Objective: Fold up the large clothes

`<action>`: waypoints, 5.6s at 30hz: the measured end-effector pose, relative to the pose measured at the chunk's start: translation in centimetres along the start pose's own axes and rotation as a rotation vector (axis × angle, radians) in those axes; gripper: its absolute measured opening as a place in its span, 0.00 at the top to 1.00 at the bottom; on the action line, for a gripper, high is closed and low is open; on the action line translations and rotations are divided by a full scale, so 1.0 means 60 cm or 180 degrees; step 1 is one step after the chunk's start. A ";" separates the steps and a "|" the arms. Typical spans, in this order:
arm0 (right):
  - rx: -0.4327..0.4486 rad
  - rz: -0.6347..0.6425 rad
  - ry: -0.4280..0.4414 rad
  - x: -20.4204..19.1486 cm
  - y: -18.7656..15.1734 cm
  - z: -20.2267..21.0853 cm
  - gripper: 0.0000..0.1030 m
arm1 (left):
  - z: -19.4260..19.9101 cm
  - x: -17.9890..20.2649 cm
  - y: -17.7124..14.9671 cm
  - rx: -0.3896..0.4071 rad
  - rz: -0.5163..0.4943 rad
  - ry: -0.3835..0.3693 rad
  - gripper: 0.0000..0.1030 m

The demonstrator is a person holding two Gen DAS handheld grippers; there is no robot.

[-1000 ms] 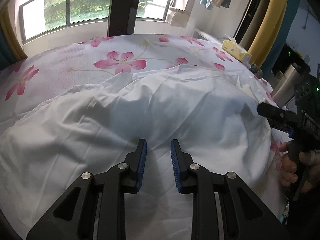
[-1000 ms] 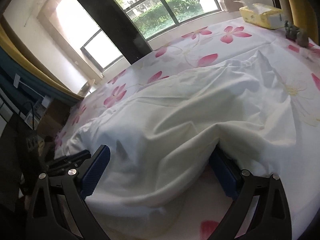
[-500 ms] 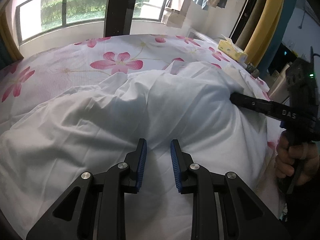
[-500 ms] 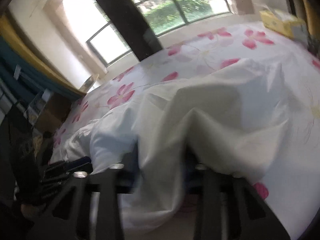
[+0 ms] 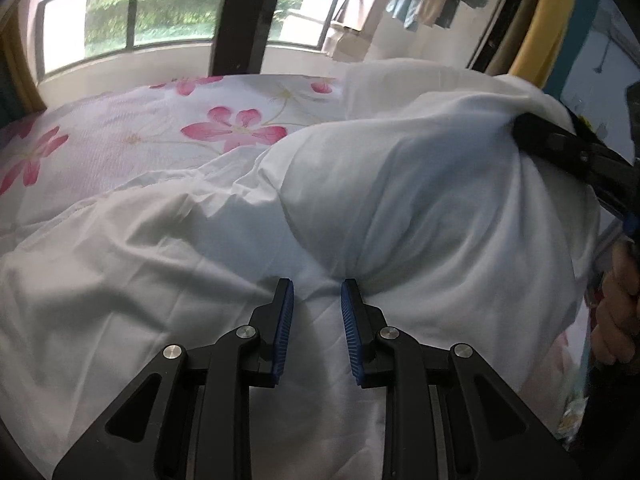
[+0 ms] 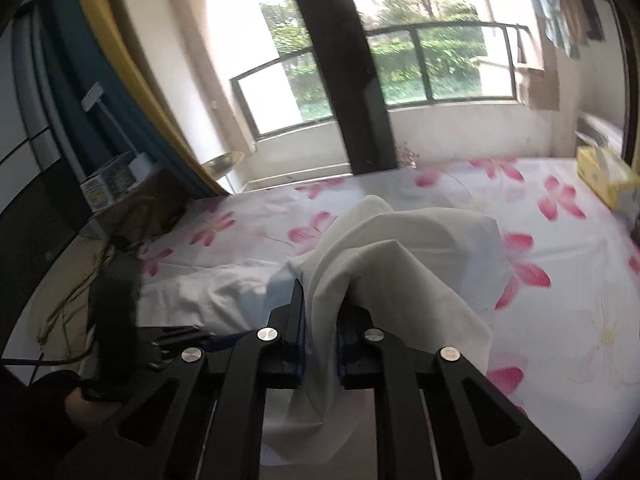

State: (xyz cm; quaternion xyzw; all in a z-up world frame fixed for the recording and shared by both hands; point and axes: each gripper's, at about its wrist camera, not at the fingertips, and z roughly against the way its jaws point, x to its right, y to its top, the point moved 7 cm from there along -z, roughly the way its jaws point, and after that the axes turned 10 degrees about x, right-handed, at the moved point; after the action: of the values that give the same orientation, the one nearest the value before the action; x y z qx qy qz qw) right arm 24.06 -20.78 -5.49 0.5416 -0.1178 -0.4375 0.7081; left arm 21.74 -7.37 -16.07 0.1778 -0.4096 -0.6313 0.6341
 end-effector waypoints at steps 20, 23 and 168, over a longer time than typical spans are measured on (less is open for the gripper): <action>-0.0165 0.0811 -0.0046 -0.171 -0.003 -0.049 0.88 | 0.165 -0.129 0.024 0.0582 0.0258 0.0279 0.75; -0.0212 0.0888 -0.0033 -0.190 -0.012 -0.059 0.89 | 0.182 -0.149 0.013 0.0599 0.0318 0.0357 0.75; -0.0767 0.0538 -0.0140 -0.110 -0.133 -0.095 0.28 | 0.272 -0.363 -0.082 0.0322 0.0864 0.1226 0.35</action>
State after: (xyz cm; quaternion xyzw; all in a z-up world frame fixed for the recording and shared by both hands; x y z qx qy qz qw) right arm 19.90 -12.29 -12.57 0.4311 -0.1250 -0.3990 0.7996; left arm 9.28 17.30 -16.35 0.2697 -0.3324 -0.4735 0.7698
